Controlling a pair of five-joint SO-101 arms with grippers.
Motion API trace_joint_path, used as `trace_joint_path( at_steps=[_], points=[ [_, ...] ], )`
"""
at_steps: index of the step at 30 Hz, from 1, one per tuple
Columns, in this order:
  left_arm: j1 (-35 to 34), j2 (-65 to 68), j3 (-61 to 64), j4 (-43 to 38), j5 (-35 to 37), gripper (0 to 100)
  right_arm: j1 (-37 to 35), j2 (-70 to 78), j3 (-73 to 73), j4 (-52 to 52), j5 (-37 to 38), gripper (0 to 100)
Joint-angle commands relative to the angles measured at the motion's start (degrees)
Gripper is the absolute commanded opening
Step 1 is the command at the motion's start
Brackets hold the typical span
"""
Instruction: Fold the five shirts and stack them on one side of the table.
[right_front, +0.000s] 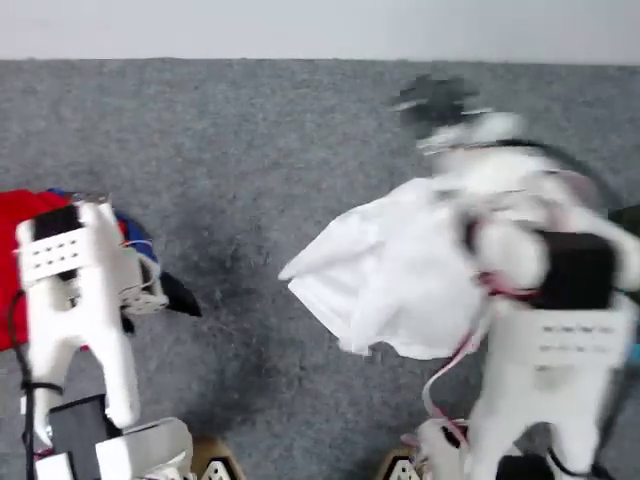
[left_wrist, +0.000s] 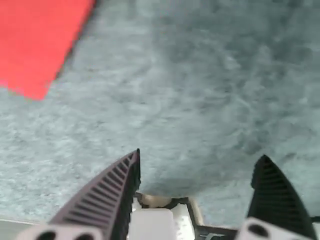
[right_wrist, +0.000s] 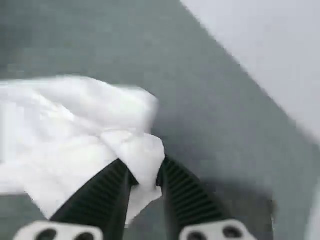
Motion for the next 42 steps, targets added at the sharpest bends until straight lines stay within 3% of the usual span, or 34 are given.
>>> trace_joint_path(
  at_steps=[1,6,9,15,20,26,33,36,42],
  points=[
    [7.4,-2.3,-0.5,1.7,1.2,33,26.2,-0.4,1.1,-4.1,-0.6,0.9],
    [17.8,-2.3,-3.1,1.5,1.2,33,38.7,0.7,11.0,-11.1,-0.5,1.5],
    [23.5,-1.7,-7.3,1.3,3.0,33,38.9,0.7,14.8,-8.6,2.4,4.2],
    [32.4,-1.5,-10.9,-9.8,12.0,33,39.6,0.7,15.3,-2.0,6.3,26.6],
    [39.6,5.5,-11.3,-18.8,12.4,34,40.6,0.7,15.3,0.6,6.3,29.6],
    [41.7,21.9,-14.6,-22.9,12.4,33,40.3,-3.7,15.6,3.8,6.3,29.6],
    [42.0,37.5,-29.2,-16.2,12.2,33,40.2,-6.3,20.3,4.2,6.3,29.6],
    [42.0,43.3,-37.1,-13.3,11.9,26,40.4,-6.3,22.9,4.2,6.3,29.6],
    [42.0,55.1,-50.2,-10.2,5.7,2,40.1,-6.1,24.0,3.4,6.3,29.6]
  ],
)
